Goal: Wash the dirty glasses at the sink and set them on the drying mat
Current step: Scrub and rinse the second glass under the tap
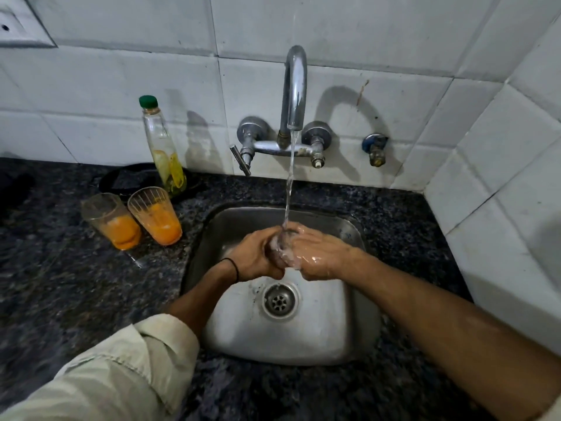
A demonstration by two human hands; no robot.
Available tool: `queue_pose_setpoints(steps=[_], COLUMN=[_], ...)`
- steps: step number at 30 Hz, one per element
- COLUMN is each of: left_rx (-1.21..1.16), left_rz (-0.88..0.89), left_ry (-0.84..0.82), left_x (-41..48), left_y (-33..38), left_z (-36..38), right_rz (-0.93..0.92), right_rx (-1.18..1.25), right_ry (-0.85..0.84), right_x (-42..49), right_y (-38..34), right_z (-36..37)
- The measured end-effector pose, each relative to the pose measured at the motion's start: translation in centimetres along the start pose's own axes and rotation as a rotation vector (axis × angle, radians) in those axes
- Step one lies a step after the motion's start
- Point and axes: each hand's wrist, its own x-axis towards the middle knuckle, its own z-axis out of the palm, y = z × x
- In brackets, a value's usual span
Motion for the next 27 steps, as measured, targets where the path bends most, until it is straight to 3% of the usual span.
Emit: queue_pose_setpoints(steps=[2, 4, 6, 8, 10, 12, 14, 16, 18, 23, 25, 27], left_rx=[-0.043, -0.004, 0.006, -0.003, -0.021, -0.062, -0.010, 0.030, -0.036, -0.046, -0.028, 0.069], left_rz=[-0.011, -0.039, -0.058, -0.064, -0.079, -0.068, -0.067, -0.069, -0.061, -0.065, -0.123, -0.129], left_ry=[0.055, 0.151, 0.237, 0.289, 0.283, 0.238, 0.177, 0.153, 0.174, 0.283, 0.333, 0.387], left_x=[0.1, 0.1, 0.0, -0.1, -0.3, -0.6, -0.8, -0.9, -0.8, -0.7, -0.6, -0.6], left_y=[0.3, 0.3, 0.2, 0.0, -0.1, -0.1, -0.1, 0.0, 0.4, 0.6, 0.8, 0.9], left_z=[0.2, 0.2, 0.4, 0.7, 0.5, 0.1, 0.0, 0.4, 0.9, 1.3, 1.4, 1.9], right_rz=[0.062, 0.292, 0.546, 0.761, 0.691, 0.440, 0.232, 0.150, 0.191, 0.507, 0.642, 0.757], right_rx=[0.010, 0.326, 0.789, 1.071, 1.041, 0.681, 0.315, 0.204, 0.298, 0.834, 1.101, 1.099], right_ry=[-0.010, 0.023, 0.196, 0.464, 0.648, 0.672, 0.478, 0.184, 0.083, 0.135, 0.328, 0.588], right_x=[1.3, 2.2, 3.3, 4.3, 4.1, 2.6, 1.3, 1.0, 1.7, 3.0, 3.5, 4.3], right_y=[-0.5, -1.1, -2.6, -4.6, -5.6, -4.5, -1.7, -0.1, -0.4, -2.1, -3.0, -4.3], right_z=[-0.4, -0.1, 0.5, 1.5, 3.1, 4.4, 4.6, 3.4, 2.1, -0.5, 0.0, 1.4])
